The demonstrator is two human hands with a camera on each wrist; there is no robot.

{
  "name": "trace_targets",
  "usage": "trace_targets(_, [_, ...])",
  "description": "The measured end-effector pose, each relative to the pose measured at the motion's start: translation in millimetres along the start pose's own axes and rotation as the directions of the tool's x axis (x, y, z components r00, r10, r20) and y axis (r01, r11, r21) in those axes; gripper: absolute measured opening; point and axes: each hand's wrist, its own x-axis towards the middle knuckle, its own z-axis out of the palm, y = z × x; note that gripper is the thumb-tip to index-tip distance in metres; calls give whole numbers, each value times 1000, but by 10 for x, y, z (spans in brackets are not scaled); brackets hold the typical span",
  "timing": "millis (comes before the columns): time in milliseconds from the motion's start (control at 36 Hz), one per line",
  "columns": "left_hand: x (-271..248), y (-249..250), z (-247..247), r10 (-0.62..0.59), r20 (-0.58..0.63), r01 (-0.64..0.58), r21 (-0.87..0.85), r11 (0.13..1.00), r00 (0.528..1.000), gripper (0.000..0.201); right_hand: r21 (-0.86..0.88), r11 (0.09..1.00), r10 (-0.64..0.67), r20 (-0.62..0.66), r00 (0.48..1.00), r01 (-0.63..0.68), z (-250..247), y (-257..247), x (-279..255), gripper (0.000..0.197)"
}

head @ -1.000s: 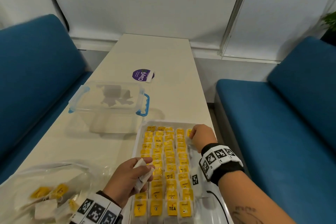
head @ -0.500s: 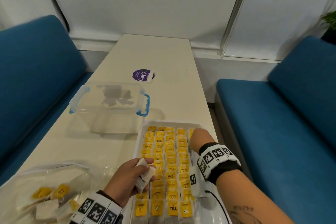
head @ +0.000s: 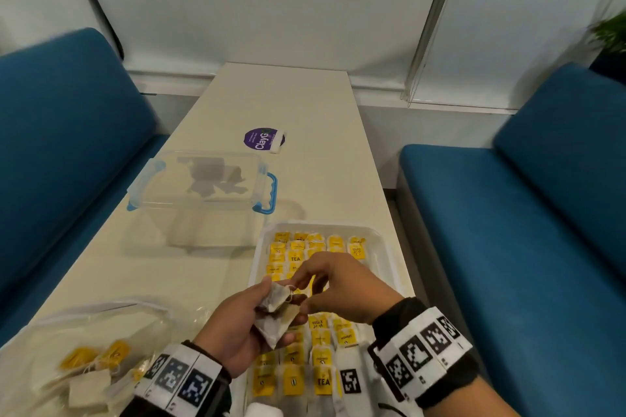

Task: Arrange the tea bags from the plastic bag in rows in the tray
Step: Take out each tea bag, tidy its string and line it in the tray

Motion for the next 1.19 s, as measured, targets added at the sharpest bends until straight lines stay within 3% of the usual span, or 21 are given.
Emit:
trace_targets(111, [2,-14,0,-21,14,21,12,1000,1000,40,68,996,-47,-98,994,54,-16,-7,-18,29])
trace_targets(194, [-12,-26,11,-45,17,45,-7,999,999,40,100,991,-79,-89,993,88,-7,-5,-9,33])
trace_targets(306, [-24,-37,33,-71,41,71,0,997,997,45,74,992,-101,-62,993,105,37,25,25,9])
trace_targets(417, [-21,-37,-4,-55,17,55,30,998,998,46,327,939,-58,-151,987,106,-1,72,32,13])
trace_targets(528, [2,-46,-65,6,-40,-1,109,994,999,39,381,923,57,-264,963,50,1,117,80,15])
trace_targets(750, [-19,-53,-5,216,-2,-203,334,920,976,30,327,943,134,-211,968,-60,73,122,120,15])
trace_targets(805, [-11,-57,8,234,4,-218,383,898,972,19,315,947,143,-219,965,-69,90,109,124,17])
trace_targets(944, [15,-84,-4,239,-22,-214,375,902,971,13,344,934,182,-229,956,-96,109,106,107,12])
trace_targets(1000, [26,-82,-11,221,-34,-198,336,921,975,20,387,911,225,-172,959,-144,119,112,75,22])
trace_targets(1111, [50,-79,-15,211,-59,-188,270,944,976,62,453,866,261,-51,964,-211,150,119,34,40])
trace_targets(1194, [56,-86,-6,204,-69,-179,266,947,977,57,493,846,268,-67,961,-201,168,131,45,37])
